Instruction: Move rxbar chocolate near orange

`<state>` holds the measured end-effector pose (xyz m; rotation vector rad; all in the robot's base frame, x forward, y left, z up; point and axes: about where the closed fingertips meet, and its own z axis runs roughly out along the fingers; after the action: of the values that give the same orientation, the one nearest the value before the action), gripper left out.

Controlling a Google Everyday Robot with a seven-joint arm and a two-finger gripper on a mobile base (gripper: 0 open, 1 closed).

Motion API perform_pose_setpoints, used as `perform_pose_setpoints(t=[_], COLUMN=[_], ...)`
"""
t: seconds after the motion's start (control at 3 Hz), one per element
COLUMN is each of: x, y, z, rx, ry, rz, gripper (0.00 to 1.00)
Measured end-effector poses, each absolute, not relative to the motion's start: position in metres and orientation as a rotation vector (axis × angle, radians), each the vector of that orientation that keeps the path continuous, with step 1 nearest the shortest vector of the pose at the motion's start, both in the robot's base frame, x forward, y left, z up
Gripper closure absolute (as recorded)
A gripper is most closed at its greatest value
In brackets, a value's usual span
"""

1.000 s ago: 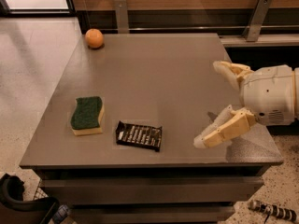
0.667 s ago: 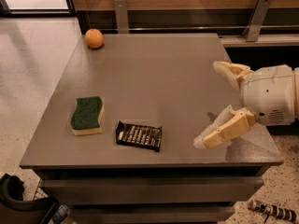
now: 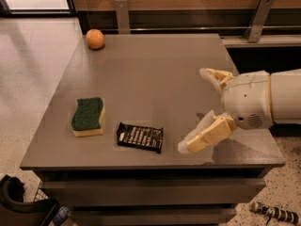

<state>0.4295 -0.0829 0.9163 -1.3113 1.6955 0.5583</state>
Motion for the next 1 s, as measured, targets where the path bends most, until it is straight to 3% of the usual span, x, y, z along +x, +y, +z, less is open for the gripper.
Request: perform_pose_setpoints(t=[1.0], x=[0.443], y=[-0.023], z=[0.851], rx=[-1.349], ry=[1.722], rz=[0.697], gripper=[0.00])
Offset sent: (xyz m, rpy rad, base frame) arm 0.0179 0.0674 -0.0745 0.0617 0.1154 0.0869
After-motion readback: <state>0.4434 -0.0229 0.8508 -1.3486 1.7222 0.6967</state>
